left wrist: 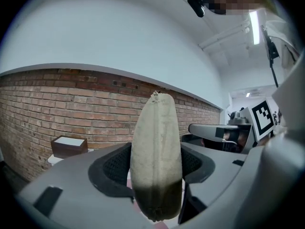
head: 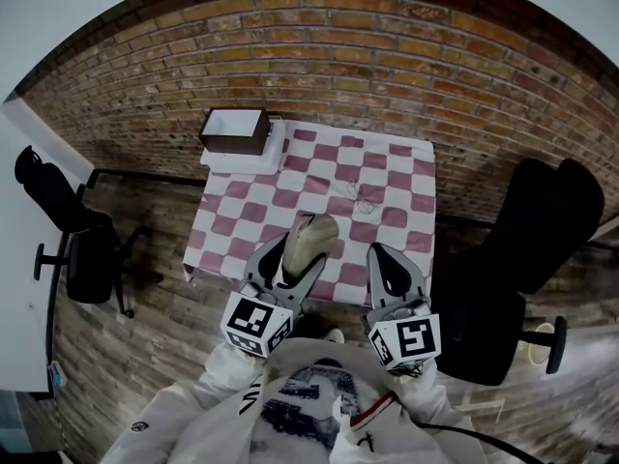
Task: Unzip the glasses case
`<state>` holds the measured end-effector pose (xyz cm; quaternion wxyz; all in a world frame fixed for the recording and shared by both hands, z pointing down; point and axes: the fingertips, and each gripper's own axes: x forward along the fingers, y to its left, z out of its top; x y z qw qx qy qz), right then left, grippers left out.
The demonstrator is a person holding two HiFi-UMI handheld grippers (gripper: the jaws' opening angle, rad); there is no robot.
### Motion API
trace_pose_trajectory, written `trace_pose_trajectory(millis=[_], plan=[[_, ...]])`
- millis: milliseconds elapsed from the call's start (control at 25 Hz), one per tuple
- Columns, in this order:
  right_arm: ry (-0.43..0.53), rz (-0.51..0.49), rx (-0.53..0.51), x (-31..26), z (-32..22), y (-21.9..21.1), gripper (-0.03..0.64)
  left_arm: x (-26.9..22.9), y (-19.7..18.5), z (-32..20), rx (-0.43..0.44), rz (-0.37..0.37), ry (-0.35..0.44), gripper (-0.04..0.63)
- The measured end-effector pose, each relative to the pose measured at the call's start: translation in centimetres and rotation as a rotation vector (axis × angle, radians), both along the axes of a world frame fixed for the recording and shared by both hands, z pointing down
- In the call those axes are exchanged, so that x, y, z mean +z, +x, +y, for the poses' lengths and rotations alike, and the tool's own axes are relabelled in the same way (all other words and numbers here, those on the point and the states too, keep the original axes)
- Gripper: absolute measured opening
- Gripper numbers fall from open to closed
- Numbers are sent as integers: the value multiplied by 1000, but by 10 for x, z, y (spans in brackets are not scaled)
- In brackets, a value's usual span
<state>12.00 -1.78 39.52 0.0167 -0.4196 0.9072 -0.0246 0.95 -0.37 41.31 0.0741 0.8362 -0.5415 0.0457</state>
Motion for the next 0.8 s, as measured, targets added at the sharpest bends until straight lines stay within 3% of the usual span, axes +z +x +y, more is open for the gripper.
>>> trace_pose_trajectory(millis=[800], plan=[[-13,19,-10,7,-13,-15,12,3,-13,-15,1,16,-8,282]])
